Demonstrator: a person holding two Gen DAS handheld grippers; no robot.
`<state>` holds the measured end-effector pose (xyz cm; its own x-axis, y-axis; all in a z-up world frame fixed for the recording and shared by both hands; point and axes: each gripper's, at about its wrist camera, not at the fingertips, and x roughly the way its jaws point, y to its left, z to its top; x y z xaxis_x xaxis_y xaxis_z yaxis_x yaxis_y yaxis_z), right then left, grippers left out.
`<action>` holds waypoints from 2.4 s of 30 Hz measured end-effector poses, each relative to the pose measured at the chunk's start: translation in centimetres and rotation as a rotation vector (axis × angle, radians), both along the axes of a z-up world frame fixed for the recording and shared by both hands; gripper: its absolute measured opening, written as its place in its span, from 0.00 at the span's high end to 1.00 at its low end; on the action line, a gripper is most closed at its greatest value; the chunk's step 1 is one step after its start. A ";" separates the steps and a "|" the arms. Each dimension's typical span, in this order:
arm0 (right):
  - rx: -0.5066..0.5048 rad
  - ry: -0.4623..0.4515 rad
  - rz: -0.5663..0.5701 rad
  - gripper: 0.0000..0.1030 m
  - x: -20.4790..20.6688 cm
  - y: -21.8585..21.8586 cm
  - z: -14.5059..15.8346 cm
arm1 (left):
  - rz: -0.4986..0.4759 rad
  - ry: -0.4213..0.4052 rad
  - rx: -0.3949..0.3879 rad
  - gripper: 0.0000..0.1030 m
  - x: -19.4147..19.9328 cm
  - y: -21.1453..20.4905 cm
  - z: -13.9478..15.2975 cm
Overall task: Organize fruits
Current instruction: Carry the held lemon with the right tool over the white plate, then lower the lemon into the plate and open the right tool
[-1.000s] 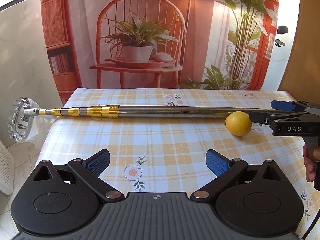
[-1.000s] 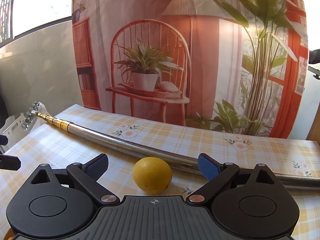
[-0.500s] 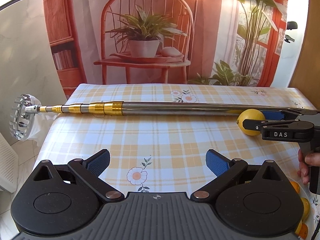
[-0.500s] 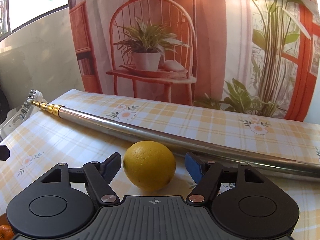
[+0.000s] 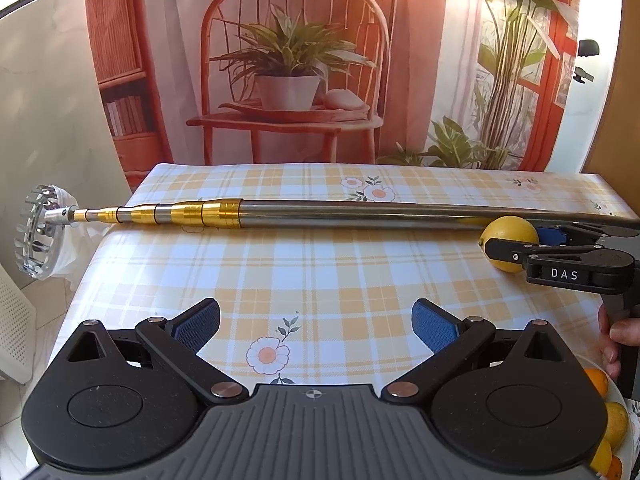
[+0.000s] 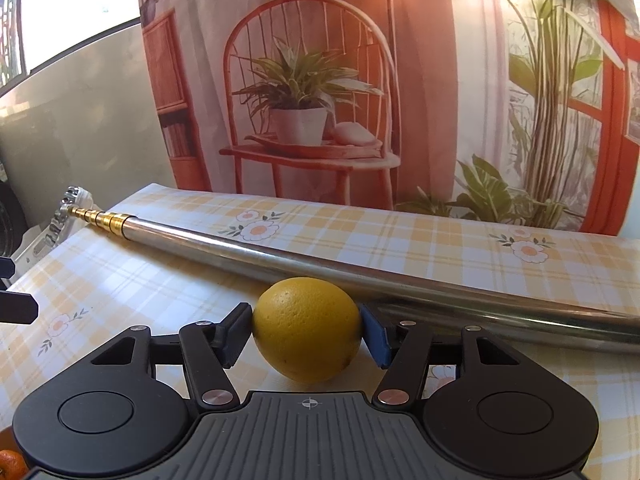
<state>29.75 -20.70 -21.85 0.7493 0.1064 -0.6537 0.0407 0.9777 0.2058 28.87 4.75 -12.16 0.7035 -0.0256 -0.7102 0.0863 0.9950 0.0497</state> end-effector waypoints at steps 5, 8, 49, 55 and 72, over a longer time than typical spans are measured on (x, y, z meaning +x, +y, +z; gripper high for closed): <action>-0.011 0.005 0.001 0.47 0.0 0.2 0.2 | 0.000 0.001 -0.001 0.00 0.1 0.0 0.1; -0.005 0.008 -0.001 0.47 -0.2 0.2 0.5 | -0.003 -0.008 0.003 0.00 -0.2 0.0 0.3; 0.004 0.019 0.129 0.47 -10.6 8.1 6.7 | -0.055 -0.067 -0.051 0.00 -6.0 -0.4 2.7; -0.006 0.065 0.138 0.47 -9.9 9.3 6.3 | -0.041 -0.068 -0.062 0.00 -6.3 0.0 2.7; -0.027 0.152 0.115 0.47 -9.6 9.7 4.9 | -0.036 -0.049 -0.070 0.00 -6.4 0.2 2.2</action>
<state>20.15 -11.00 -16.95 0.6254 0.1672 -0.7622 -0.0434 0.9827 0.1799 22.47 4.98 -9.94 0.7354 -0.0998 -0.6702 0.1208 0.9926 -0.0151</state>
